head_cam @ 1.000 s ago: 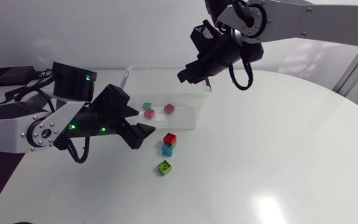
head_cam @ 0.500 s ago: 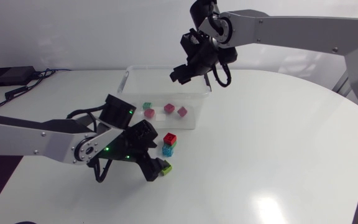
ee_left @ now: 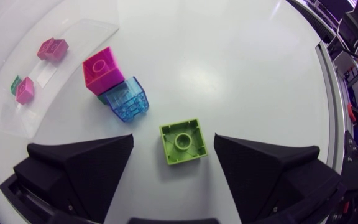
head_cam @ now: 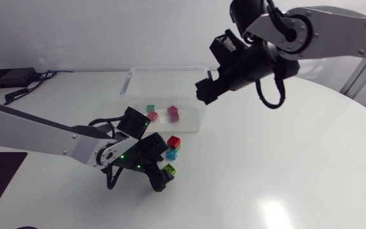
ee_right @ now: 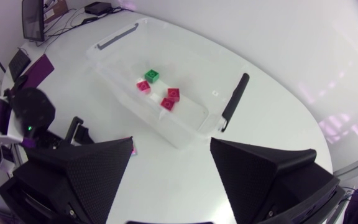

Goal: Place the duplo bricks in the container

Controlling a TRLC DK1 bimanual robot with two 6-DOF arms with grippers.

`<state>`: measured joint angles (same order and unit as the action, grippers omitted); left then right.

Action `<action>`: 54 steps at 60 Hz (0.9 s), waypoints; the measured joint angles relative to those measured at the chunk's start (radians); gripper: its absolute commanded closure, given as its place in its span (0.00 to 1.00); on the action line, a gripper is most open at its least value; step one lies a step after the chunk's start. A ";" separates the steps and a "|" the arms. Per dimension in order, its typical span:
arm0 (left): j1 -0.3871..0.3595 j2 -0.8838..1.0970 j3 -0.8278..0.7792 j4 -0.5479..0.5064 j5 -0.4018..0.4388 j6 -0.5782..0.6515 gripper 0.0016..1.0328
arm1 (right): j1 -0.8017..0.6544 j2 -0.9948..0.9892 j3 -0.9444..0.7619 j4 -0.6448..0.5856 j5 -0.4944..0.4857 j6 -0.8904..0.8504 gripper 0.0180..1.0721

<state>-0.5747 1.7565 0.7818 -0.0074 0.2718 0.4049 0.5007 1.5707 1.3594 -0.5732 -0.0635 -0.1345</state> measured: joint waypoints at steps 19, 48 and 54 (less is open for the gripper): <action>0.000 0.058 0.039 -0.011 0.000 0.008 0.82 | 0.105 -0.137 -0.272 0.005 -0.018 0.000 0.13; 0.117 -0.363 -0.003 -0.184 0.034 0.016 0.81 | 0.193 0.087 -0.357 0.220 -0.023 -0.061 0.13; 0.195 -0.448 0.006 -0.197 0.066 0.015 0.81 | 0.201 0.153 -0.351 0.249 -0.027 -0.074 0.13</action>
<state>-0.3798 1.3087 0.7879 -0.2047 0.3382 0.4202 0.7021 1.7237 1.0080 -0.3244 -0.0902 -0.2085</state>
